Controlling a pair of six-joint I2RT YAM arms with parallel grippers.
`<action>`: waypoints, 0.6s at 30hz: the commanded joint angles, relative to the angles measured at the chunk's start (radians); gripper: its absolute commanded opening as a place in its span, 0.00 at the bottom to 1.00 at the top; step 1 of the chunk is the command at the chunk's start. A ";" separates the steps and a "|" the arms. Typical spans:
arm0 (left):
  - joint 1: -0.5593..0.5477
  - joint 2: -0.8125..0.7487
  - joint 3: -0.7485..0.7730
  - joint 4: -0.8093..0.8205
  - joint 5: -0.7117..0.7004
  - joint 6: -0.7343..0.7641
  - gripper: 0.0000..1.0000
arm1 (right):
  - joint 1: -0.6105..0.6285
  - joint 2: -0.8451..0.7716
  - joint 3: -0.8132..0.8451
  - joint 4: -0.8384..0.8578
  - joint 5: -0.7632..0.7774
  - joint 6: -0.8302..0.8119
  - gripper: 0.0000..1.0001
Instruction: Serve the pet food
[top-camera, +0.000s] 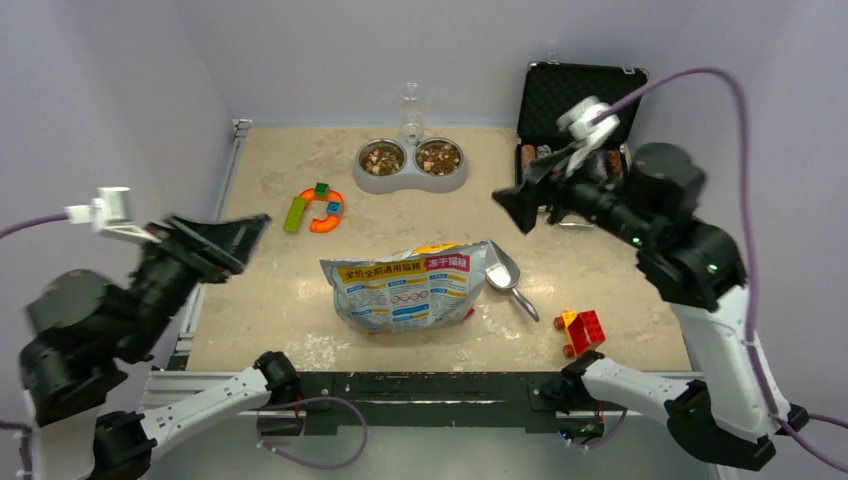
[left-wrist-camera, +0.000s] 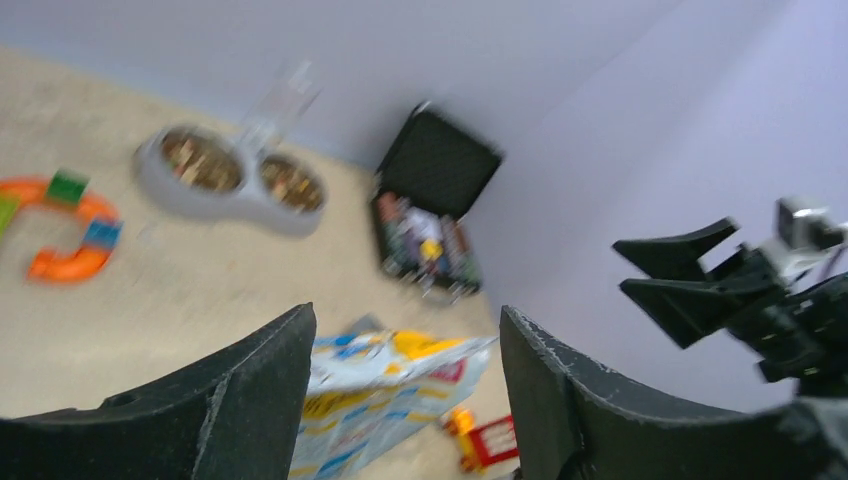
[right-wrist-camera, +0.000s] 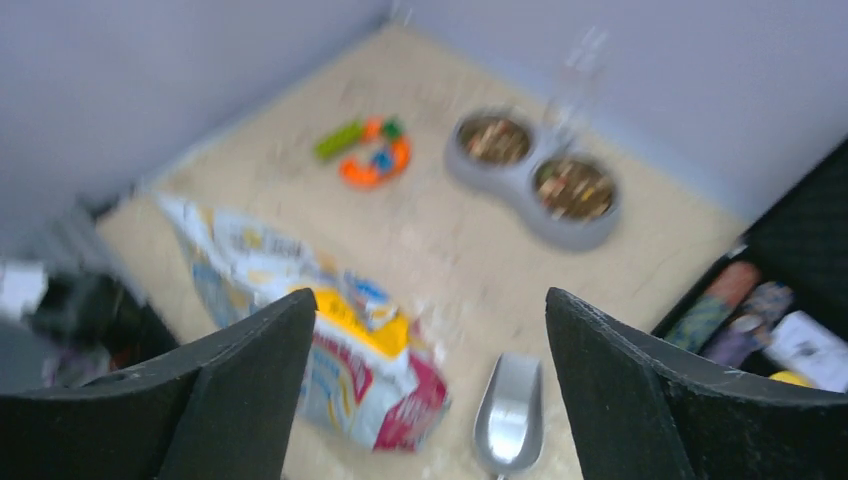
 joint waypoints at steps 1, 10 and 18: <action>-0.002 0.069 0.254 0.326 0.076 0.271 0.72 | -0.004 -0.039 0.309 0.080 0.341 0.183 0.90; -0.002 0.163 0.503 0.478 0.066 0.506 0.73 | -0.004 -0.106 0.452 0.271 0.714 0.137 0.94; -0.002 0.106 0.439 0.553 0.008 0.568 0.73 | -0.004 -0.133 0.402 0.417 0.848 0.040 0.96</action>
